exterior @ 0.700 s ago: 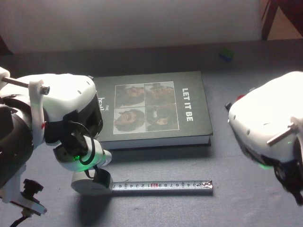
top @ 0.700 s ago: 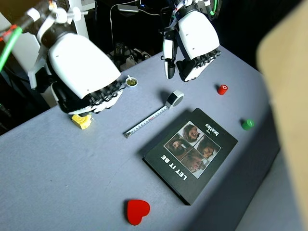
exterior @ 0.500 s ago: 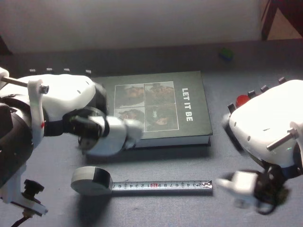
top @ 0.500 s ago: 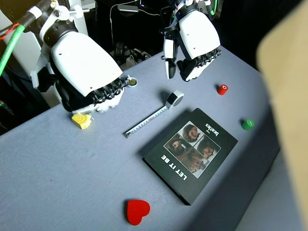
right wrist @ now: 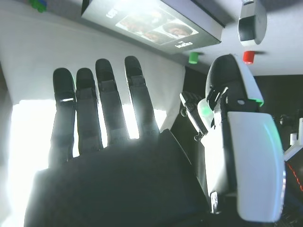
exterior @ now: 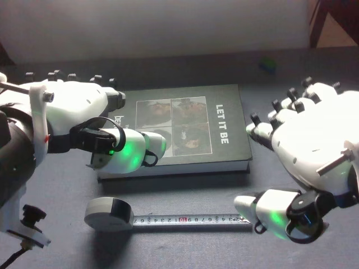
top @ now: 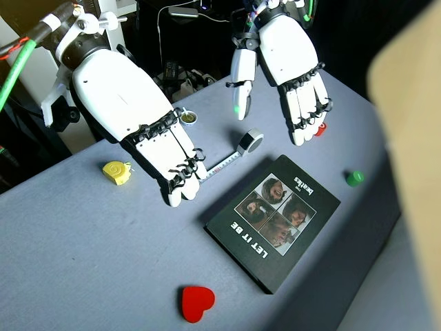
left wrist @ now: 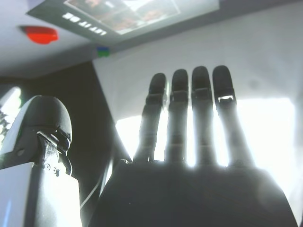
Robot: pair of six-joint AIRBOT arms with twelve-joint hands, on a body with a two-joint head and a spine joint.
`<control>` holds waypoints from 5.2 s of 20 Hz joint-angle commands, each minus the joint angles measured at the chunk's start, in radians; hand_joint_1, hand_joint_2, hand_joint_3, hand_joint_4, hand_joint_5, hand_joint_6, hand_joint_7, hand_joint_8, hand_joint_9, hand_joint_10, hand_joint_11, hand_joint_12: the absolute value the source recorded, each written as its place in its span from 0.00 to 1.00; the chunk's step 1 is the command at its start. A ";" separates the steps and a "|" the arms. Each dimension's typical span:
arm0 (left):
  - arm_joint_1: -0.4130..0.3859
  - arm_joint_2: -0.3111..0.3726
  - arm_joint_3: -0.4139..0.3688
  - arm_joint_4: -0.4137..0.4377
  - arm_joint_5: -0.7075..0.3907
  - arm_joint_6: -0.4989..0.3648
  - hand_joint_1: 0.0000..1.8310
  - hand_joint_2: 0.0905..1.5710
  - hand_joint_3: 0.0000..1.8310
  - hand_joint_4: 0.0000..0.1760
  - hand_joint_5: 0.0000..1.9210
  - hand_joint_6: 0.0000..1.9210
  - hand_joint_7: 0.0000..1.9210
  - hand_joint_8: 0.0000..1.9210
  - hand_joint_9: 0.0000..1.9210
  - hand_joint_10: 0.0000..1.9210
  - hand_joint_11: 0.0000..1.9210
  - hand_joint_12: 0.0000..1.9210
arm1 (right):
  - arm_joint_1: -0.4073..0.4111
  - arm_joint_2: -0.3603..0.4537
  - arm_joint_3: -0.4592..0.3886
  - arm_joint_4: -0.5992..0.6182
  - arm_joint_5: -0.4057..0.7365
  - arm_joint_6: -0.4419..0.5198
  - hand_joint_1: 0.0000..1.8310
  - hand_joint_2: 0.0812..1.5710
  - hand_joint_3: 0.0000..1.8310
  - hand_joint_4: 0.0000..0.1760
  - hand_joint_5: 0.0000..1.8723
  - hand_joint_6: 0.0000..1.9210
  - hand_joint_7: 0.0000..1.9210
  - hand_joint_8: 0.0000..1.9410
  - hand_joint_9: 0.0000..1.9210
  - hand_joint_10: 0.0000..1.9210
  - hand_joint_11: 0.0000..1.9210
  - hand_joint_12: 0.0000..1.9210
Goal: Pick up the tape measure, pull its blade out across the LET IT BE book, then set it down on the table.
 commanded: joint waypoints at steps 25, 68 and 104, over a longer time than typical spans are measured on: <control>0.562 0.153 0.194 1.514 0.222 -1.922 0.52 0.71 0.00 0.00 0.26 0.00 0.27 0.00 0.27 0.00 0.17 0.33 | 0.003 0.003 -0.003 -0.086 -0.008 0.001 0.06 0.74 0.00 0.30 0.15 0.00 0.16 0.00 0.13 0.00 0.00 0.50; 0.971 -0.103 0.420 1.624 -0.154 -1.990 0.60 0.72 0.00 0.00 0.29 0.00 0.31 0.00 0.30 0.00 0.18 0.33 | 0.038 -0.002 0.011 -0.105 0.054 -0.092 0.08 0.74 0.00 0.24 0.15 0.00 0.17 0.00 0.15 0.00 0.00 0.51; 0.996 -0.157 0.445 1.639 -0.139 -1.911 0.75 0.68 0.00 0.00 0.53 0.41 0.51 0.46 0.50 0.62 0.47 0.49 | 0.051 -0.003 0.023 -0.148 0.094 -0.073 0.08 0.74 0.00 0.23 0.16 0.00 0.18 0.00 0.16 0.00 0.00 0.53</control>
